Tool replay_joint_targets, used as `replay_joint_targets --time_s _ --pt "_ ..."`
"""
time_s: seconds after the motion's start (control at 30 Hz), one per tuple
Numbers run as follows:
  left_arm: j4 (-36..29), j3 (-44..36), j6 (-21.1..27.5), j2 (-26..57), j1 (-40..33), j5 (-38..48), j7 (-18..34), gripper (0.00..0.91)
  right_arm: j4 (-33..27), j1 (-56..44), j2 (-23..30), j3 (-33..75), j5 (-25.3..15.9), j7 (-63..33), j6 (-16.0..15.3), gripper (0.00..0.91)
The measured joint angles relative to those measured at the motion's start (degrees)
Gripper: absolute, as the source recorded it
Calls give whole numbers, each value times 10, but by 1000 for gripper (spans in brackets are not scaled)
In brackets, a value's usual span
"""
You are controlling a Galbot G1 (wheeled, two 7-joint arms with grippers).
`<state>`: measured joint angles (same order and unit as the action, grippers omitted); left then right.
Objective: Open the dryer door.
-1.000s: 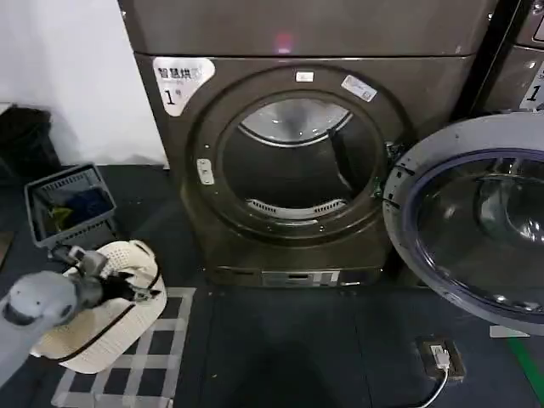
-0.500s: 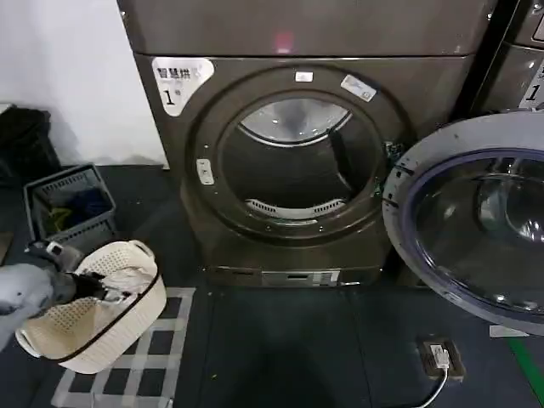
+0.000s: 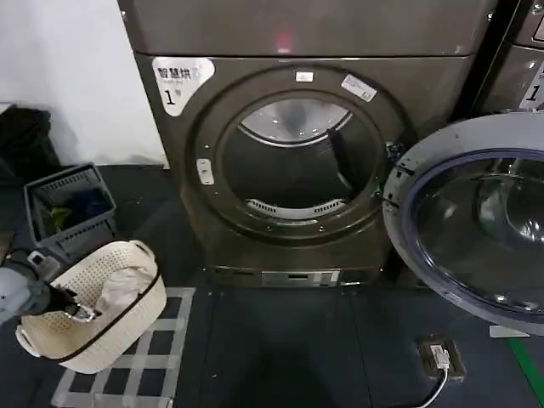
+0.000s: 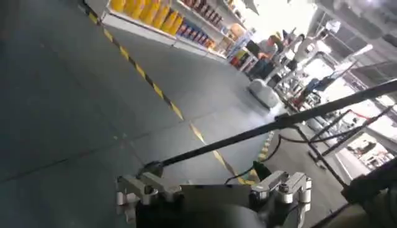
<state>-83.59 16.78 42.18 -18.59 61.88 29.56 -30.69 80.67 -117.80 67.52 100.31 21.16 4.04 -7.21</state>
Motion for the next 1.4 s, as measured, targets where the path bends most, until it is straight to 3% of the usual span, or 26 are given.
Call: replay_joint_targets --time_s 1.4 --pt "-54 -15 0 57 -4 -20 -39 907 -5 8 8 -10 10 22 31 907"
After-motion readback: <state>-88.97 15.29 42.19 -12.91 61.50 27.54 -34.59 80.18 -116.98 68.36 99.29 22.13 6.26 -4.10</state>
